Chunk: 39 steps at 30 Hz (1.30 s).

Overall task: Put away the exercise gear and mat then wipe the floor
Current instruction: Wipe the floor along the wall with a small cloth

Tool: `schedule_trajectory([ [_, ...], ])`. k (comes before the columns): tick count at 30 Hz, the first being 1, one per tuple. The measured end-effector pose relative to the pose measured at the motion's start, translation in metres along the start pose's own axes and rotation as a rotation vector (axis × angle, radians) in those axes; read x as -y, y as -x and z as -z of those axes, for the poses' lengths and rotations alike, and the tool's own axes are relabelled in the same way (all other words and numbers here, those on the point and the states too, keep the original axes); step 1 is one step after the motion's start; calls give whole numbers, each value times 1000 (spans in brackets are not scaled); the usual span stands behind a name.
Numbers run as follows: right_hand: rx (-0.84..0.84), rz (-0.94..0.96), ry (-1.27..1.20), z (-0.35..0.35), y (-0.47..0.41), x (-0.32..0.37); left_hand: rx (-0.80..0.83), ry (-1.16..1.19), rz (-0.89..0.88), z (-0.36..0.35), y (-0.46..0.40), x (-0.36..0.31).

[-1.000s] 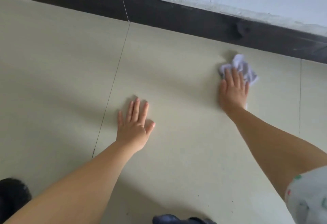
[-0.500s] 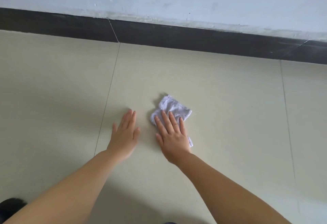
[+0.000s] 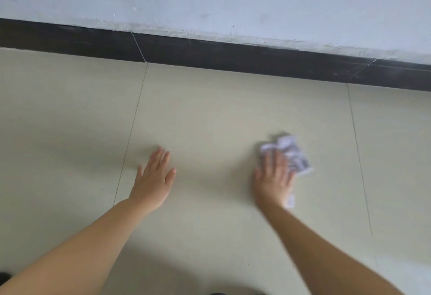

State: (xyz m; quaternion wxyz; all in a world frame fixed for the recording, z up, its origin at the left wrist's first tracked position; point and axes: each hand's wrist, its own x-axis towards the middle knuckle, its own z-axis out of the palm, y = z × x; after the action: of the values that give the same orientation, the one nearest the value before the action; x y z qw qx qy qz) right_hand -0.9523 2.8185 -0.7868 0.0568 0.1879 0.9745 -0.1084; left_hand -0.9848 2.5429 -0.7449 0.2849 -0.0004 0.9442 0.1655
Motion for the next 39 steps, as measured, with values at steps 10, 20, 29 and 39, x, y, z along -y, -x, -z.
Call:
schedule_trajectory([
  [10,224,785,118,-17,55,31,-147,-72,119,3,23,30],
  [20,50,-337,-54,22,48,-49,-136,17,158,-9,37,44],
  [29,337,1032,232,-36,147,62,9,-46,50,-3,45,22],
  [39,193,-661,-240,69,71,-181,181,-325,-194,-38,35,-97],
])
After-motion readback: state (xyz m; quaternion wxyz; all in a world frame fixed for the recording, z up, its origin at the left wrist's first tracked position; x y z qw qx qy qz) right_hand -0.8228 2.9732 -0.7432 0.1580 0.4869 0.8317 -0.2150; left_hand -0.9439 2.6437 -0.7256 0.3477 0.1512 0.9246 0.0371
